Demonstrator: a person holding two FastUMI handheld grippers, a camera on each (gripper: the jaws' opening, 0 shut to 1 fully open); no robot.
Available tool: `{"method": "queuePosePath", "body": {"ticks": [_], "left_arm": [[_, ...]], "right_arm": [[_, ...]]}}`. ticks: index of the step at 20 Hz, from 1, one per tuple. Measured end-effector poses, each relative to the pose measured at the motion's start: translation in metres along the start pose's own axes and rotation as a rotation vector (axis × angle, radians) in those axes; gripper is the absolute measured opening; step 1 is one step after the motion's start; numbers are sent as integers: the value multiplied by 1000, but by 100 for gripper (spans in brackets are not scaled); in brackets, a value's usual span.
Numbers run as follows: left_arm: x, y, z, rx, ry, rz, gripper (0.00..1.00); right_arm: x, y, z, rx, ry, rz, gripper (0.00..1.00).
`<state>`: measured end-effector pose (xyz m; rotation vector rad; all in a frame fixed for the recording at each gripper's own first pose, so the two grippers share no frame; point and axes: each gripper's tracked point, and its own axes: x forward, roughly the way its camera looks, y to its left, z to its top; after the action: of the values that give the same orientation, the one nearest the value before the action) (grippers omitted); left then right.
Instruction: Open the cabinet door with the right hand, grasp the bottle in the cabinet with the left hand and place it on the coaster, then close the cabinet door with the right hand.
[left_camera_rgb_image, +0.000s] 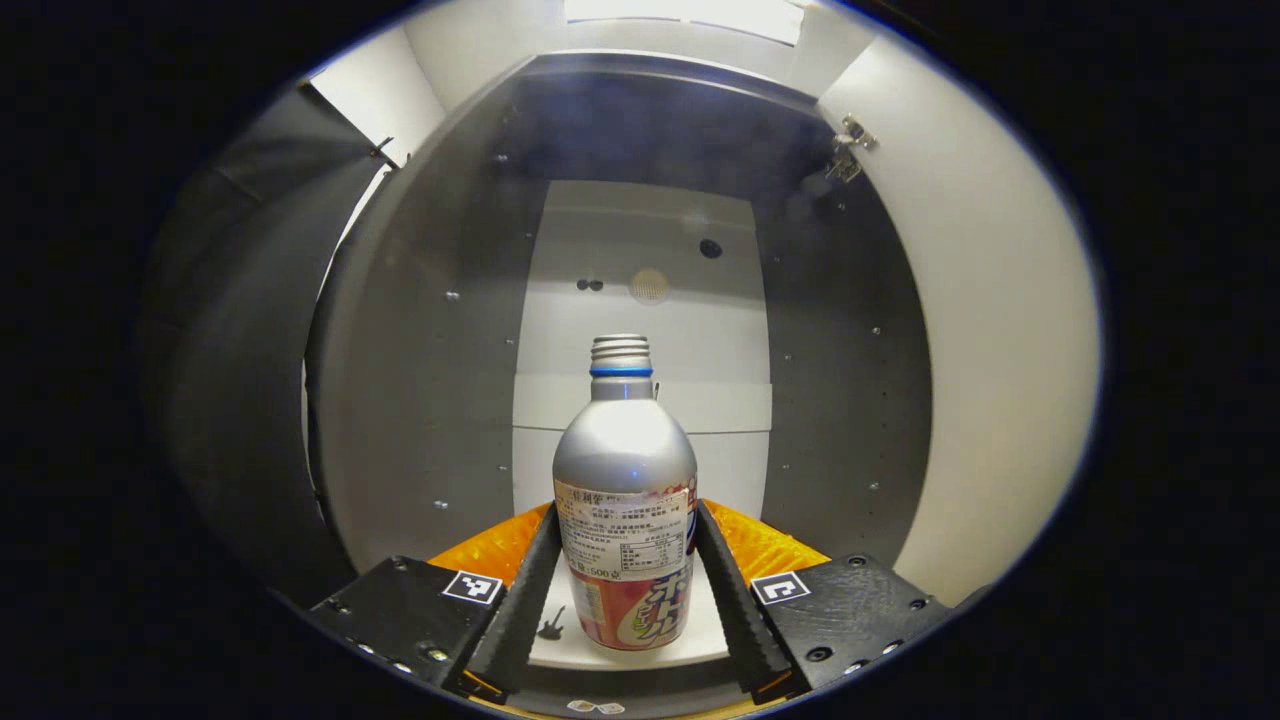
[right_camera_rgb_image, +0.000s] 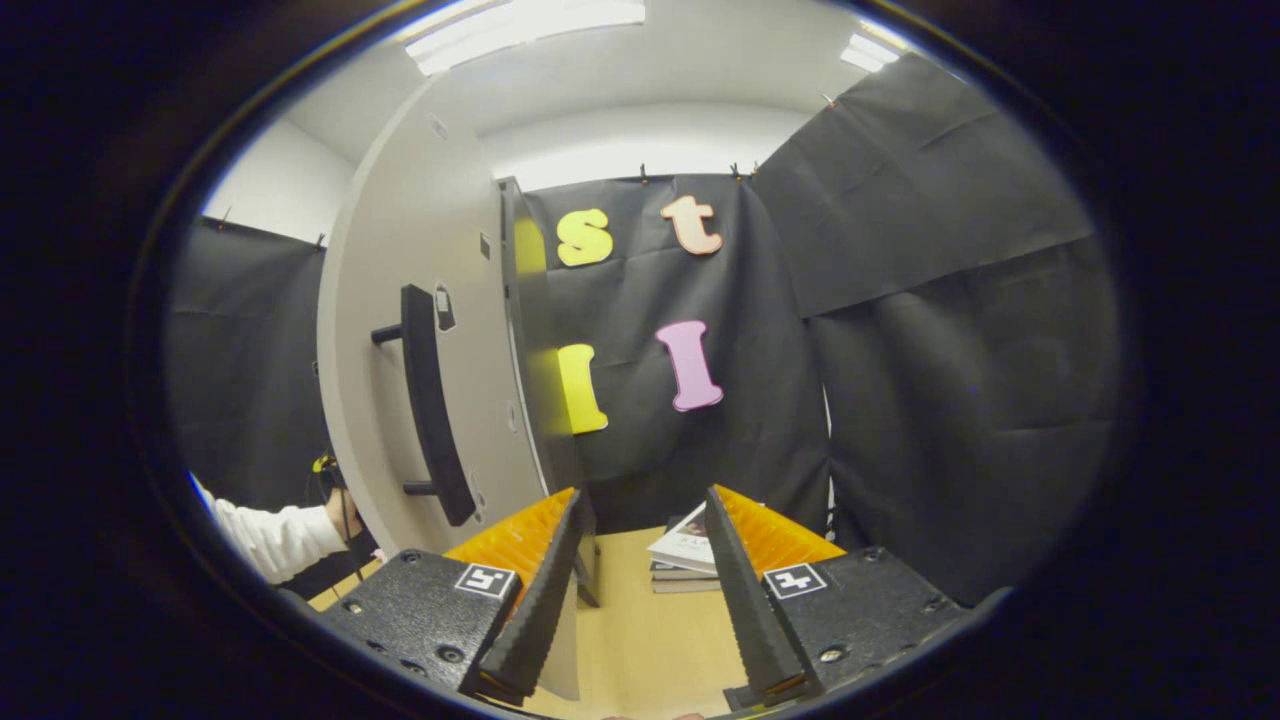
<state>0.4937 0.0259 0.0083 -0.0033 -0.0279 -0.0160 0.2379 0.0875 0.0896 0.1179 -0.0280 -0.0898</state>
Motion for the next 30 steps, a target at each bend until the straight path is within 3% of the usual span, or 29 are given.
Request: {"method": "queuePosePath", "body": {"ticks": [3,8,11,12,14,15,20,23,30], "left_arm": [[-64,29,-23,42,4,43,75],[-166,84,-111,211,107,153,75],[-201,103,-159,221,143,202,75],[-209,107,-172,215,158,217,86],[-225,111,-203,187,191,246,85],[-232,115,-214,163,198,258,75],[-257,141,-260,116,217,350,75],[-259,142,-291,86,259,347,75],[-262,145,-303,62,236,354,75]], "right_arm": [[-1,10,3,17,-14,35,76],[-2,15,9,39,-34,39,76],[-3,17,15,52,-53,33,76],[-2,17,18,50,-63,26,76],[-1,13,21,35,-79,6,76],[-1,12,22,29,-79,1,76],[-7,11,29,15,-88,-23,76],[-10,8,29,-1,-87,-46,76],[-14,3,31,3,-96,-81,77]]}}
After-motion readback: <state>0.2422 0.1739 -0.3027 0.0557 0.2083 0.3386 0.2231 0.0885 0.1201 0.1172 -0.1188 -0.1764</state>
